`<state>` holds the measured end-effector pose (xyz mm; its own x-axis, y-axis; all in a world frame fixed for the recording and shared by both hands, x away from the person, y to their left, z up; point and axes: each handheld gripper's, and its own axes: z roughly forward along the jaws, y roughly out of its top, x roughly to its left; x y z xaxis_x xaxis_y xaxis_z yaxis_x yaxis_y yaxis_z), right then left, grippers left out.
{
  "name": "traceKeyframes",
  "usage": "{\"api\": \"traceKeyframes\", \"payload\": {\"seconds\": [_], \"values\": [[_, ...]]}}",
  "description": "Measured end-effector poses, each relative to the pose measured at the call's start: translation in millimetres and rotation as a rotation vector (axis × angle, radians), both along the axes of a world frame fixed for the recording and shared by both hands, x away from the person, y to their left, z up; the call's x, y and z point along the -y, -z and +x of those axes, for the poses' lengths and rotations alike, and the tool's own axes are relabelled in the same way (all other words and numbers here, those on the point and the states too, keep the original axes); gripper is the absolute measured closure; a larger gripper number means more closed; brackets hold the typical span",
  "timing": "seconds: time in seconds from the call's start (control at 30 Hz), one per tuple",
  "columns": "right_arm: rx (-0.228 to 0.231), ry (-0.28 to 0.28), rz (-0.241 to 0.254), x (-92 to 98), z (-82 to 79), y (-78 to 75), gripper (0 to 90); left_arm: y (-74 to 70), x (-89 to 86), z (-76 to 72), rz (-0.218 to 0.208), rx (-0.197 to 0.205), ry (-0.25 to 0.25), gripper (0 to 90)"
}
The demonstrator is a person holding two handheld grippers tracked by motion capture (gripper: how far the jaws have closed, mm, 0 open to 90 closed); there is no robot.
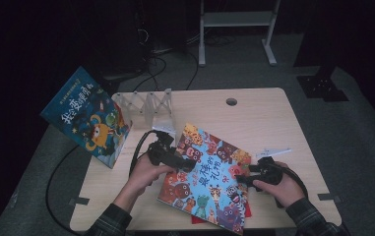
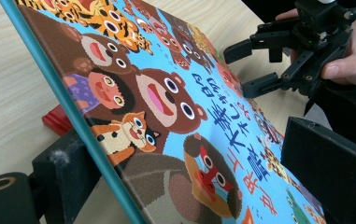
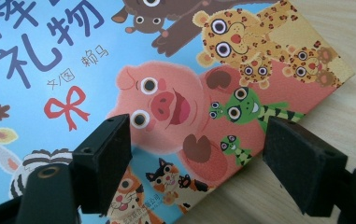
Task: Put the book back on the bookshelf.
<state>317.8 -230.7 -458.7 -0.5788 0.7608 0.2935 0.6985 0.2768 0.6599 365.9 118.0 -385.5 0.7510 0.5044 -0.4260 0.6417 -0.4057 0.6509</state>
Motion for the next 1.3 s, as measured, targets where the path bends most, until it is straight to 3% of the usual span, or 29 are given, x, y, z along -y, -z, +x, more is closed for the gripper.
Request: {"api": "traceKeyframes", "payload": {"seconds": [0.23,0.4,0.6,0.77,0.87,1.07,1.13,1.3], "values": [[0.0,-0.003,-0.002,0.5,0.6,-0.1,22.2,-2.2,3.8,3.6,0.017,-0.016,0.001,7.1],[-0.008,-0.003,0.002,0.9,1.3,-0.1,22.2,-2.9,5.3,4.3,-0.009,-0.035,-0.001,7.1],[-0.009,-0.004,0.003,1.4,1.6,0.0,22.2,-1.8,7.5,4.7,-0.008,-0.051,0.006,7.2],[-0.01,-0.007,0.01,2.1,1.8,0.3,22.1,-3.1,2.1,7.4,-0.032,-0.062,0.01,13.3],[-0.01,-0.01,0.017,2.7,1.8,0.4,23.2,-4.9,-3.2,9.1,-0.04,-0.069,0.006,23.2],[-0.013,-0.011,0.019,2.6,1.6,0.1,23.8,-8.5,-3.9,9.0,0.006,-0.052,-0.006,34.6],[-0.015,-0.015,0.024,3.2,1.6,-0.3,24.6,-10.1,-5.9,9.5,0.011,-0.047,-0.01,45.1],[-0.014,-0.017,0.025,3.2,1.4,-0.2,25.0,-10.1,-6.3,10.0,0.029,-0.049,-0.026,48.7]]}}
